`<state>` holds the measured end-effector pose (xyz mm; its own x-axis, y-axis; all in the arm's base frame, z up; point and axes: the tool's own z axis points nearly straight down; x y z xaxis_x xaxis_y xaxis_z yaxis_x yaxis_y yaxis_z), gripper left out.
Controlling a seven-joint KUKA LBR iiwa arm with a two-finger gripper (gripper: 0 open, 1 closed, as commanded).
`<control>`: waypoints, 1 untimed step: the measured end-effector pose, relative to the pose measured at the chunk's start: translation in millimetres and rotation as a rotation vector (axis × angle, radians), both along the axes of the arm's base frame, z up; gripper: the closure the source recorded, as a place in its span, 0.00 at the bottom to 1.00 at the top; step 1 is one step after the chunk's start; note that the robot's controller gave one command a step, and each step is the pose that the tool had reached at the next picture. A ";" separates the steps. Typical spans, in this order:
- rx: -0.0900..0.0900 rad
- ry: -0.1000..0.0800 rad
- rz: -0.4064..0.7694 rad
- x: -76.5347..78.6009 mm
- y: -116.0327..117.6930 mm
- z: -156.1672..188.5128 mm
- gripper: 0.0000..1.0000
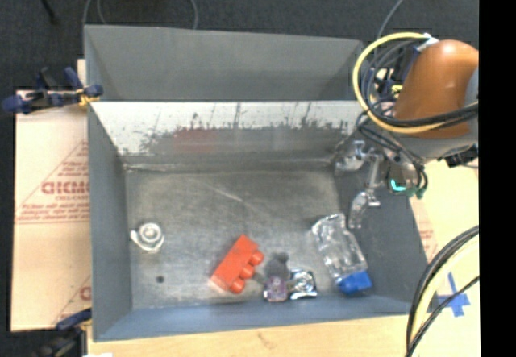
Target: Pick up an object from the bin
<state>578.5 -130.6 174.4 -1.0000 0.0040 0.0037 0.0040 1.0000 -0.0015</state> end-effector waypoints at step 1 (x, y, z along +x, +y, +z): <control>0.004 -0.018 -0.015 -7.2 -21.0 -61.9 0.00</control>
Offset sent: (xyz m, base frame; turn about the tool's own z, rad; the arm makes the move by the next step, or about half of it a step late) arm -0.0194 -0.0331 -0.1044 0.0229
